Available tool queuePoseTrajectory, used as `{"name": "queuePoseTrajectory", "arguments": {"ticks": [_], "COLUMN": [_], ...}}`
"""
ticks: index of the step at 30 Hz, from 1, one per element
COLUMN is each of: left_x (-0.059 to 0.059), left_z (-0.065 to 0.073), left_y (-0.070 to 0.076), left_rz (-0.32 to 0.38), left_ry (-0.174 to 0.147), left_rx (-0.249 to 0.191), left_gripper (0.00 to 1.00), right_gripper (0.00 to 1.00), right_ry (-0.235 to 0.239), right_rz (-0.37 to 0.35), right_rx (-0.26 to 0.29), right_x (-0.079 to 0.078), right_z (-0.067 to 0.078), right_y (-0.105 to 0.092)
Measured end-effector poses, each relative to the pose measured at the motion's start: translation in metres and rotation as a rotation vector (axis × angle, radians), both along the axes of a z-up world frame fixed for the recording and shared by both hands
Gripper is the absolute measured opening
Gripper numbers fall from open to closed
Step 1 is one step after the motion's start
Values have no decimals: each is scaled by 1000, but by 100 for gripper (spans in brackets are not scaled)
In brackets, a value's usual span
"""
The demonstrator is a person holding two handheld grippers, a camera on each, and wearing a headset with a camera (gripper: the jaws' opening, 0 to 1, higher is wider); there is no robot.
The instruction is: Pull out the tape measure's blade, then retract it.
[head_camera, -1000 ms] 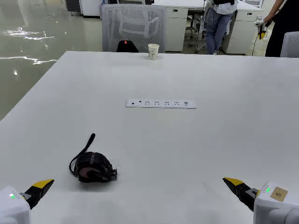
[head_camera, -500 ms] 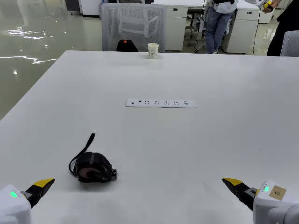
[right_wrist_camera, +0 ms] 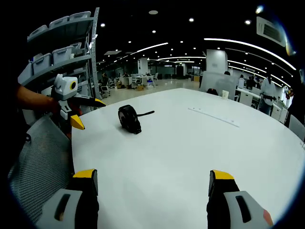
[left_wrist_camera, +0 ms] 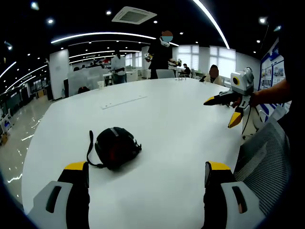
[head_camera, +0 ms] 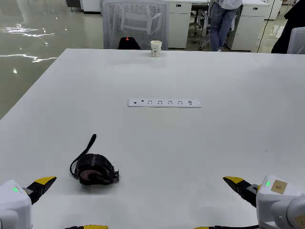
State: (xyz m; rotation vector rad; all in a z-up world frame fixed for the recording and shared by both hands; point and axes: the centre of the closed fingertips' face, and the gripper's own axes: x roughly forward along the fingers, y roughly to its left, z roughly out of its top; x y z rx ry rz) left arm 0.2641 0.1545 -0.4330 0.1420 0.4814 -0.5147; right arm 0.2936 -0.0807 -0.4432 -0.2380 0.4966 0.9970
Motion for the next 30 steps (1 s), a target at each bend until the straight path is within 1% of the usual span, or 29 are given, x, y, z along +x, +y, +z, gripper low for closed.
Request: {"name": "queuePoseTrajectory", "arguments": {"ticks": [9,16,19,20,24,30], "left_x": [10,17,19,20,24,33], "left_z": [0,-3,-4,-5,-5,-4], "left_y": [2,1,3,3,5,10], "left_rz": [-35,-72,-83,-89,-109,-145], "left_ry": [11,28,36,40,45,54], "left_rx": [23,40,50,54,68,93], "left_gripper": [99,99,99,99,97,95], "right_gripper": [94,91,90,90,90,87], "right_ry": [-2,1,2,10,11,11], "right_rz": [47,92,110,118,142,188], "right_rx": [-31,-59,-67,-68,-82,-100], "right_x": [11,17,20,21,25,31], "right_z": [-4,-8,-10,-11,-13,-15], "right_y": [3,7,9,11,14,21]}}
